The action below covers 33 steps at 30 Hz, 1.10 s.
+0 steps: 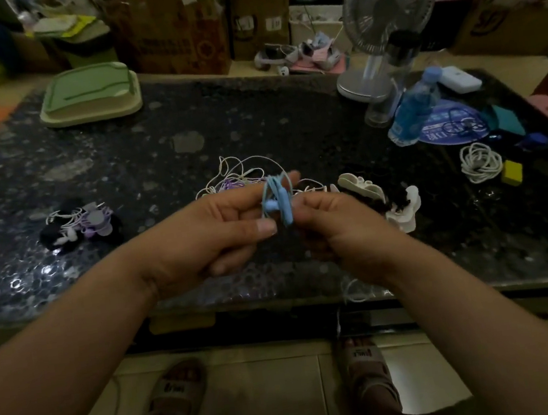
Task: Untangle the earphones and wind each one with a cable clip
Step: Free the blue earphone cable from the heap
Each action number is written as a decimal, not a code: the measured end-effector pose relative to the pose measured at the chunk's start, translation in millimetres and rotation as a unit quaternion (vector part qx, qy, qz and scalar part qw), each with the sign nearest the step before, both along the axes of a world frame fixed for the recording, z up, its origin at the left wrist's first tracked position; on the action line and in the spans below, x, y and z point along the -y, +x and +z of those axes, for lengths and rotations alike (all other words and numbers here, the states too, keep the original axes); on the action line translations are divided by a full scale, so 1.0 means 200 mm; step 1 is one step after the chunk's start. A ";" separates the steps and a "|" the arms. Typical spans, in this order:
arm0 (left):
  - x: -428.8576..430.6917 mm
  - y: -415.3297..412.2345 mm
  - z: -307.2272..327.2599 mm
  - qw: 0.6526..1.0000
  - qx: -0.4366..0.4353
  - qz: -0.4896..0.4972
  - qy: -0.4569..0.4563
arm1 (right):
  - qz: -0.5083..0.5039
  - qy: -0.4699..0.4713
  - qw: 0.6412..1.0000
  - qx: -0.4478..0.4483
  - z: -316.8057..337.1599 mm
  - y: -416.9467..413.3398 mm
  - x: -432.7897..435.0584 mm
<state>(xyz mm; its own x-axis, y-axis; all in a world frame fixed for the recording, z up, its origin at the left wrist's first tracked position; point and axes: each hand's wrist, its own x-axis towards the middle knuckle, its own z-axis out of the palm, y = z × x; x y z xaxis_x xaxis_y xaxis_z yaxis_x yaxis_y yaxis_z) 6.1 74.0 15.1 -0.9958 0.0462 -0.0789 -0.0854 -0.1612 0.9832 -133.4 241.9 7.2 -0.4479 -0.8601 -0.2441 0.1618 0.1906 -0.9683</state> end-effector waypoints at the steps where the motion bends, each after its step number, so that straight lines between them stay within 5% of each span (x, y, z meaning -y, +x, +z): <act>1: 0.01 0.00 -0.01 0.999 -0.003 0.035 -0.005 | -0.006 0.013 1.000 -0.020 -0.02 0.02 0.02; 7: 0.08 -0.03 -0.06 0.961 0.029 0.176 -0.209 | 0.040 0.096 0.956 -0.275 0.00 0.07 0.01; 15: 0.05 0.00 -0.08 0.867 0.065 0.015 -0.494 | -0.031 0.049 0.930 -0.362 0.08 -0.01 -0.02; 20: -0.08 0.01 0.01 0.955 0.083 -0.105 -0.265 | -0.044 0.023 0.976 -0.212 0.08 -0.09 -0.05; 23: -0.12 0.02 0.05 0.986 0.064 -0.084 -0.128 | -0.019 0.005 0.995 -0.097 0.06 -0.12 -0.06; 33: -0.13 -0.01 0.02 0.991 0.044 0.039 -0.123 | -0.027 0.020 0.997 -0.067 0.01 -0.03 0.02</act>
<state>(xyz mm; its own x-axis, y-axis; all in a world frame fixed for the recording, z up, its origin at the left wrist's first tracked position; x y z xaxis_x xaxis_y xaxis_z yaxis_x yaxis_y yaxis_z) 3.9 100.9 18.2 -0.9845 -0.0625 -0.1641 -0.1685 0.0738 0.9829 -140.3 238.4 8.8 -0.5249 -0.8241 -0.2129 0.0428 0.2243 -0.9736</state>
